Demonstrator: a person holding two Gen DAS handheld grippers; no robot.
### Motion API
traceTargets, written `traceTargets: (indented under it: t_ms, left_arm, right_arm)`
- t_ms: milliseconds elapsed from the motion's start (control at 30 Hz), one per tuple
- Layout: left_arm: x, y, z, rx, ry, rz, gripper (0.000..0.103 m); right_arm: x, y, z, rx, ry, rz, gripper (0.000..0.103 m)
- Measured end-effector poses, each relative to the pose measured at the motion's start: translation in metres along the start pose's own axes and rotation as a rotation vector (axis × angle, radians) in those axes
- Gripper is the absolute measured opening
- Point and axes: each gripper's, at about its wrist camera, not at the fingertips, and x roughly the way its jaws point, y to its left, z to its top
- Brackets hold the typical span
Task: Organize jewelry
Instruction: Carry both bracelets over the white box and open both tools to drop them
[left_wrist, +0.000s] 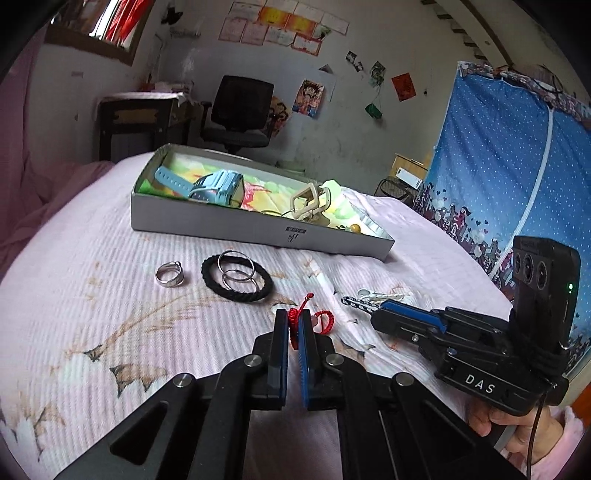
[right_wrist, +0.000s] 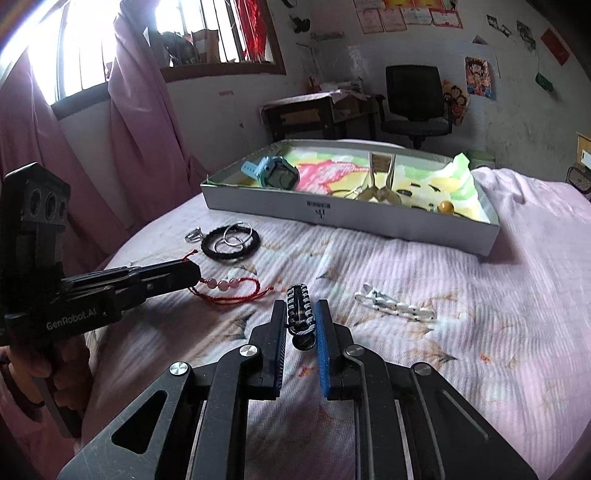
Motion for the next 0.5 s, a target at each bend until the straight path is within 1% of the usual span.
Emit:
traceTargets:
  t_ms: [133, 233, 367, 433, 500]
  left_arm:
    - [-0.006, -0.003, 0.002, 0.013, -0.028, 0.015, 0.005]
    - [-0.011, -0.010, 0.011, 0.030, -0.058, 0.013, 0.005]
    - [-0.014, -0.018, 0.030, 0.037, -0.102, 0.012, 0.005]
    - [-0.011, -0.022, 0.042, 0.043, -0.121, 0.023, 0.005]
    - [-0.005, -0.024, 0.058, 0.046, -0.134, 0.034, 0.005]
  right_arm:
    - [-0.003, 0.001, 0.002, -0.001, -0.022, -0.006, 0.013]
    - [-0.007, -0.002, 0.006, 0.015, -0.051, -0.013, 0.013]
    - [-0.015, -0.011, 0.017, 0.047, -0.125, -0.037, 0.013]
    - [-0.019, -0.017, 0.024, 0.053, -0.170, -0.064, 0.013]
    - [-0.019, -0.023, 0.031, 0.060, -0.196, -0.085, 0.013]
